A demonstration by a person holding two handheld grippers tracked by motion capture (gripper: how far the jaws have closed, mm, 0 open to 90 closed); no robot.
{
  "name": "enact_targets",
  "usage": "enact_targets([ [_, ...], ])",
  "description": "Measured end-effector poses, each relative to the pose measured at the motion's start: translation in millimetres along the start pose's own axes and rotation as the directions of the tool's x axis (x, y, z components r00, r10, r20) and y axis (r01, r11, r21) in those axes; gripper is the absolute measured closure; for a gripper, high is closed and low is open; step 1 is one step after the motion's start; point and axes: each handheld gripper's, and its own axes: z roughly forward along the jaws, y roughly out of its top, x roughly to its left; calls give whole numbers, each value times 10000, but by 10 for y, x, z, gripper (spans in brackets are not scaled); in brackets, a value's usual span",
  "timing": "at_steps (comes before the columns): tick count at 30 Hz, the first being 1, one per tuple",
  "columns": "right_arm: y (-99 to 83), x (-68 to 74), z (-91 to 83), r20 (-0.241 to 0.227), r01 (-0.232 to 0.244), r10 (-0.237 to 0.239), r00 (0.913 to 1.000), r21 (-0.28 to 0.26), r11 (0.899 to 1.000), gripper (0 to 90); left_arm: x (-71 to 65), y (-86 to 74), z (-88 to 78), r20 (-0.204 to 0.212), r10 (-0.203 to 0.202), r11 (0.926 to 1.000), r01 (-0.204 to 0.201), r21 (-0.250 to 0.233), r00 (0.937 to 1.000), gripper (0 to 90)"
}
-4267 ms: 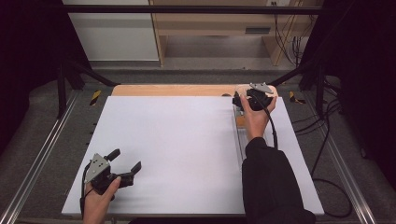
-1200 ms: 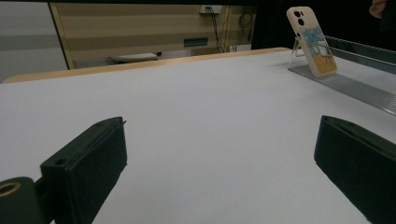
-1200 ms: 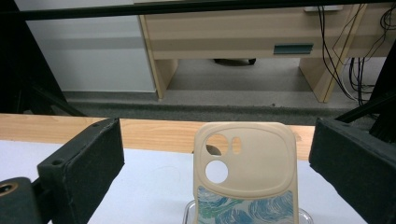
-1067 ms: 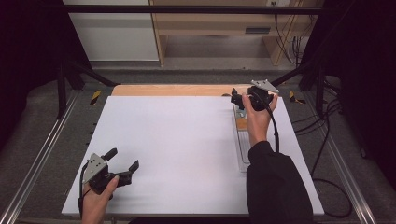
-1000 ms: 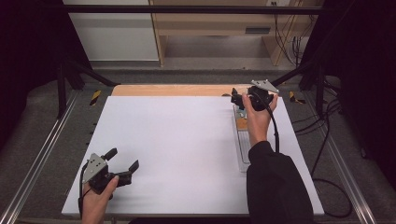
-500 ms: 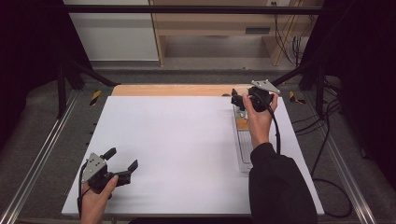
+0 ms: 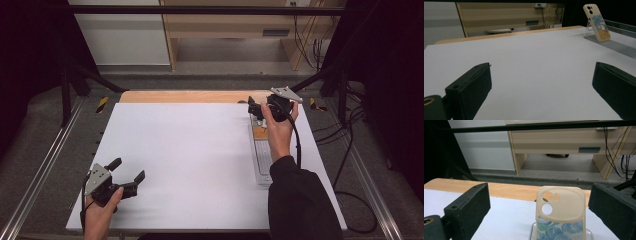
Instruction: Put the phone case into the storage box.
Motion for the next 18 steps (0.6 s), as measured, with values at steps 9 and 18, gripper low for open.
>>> enact_targets([
  [9,-19,-26,-73,-282,-144,150,9995,198,9997,38,3,-5,-1,1,-14,10000,14,-23,10000,20],
  [18,-23,40,-219,-722,117,-101,9973,225,9997,41,-29,11,-42,548,273,9989,-252,-384,9981,18],
])
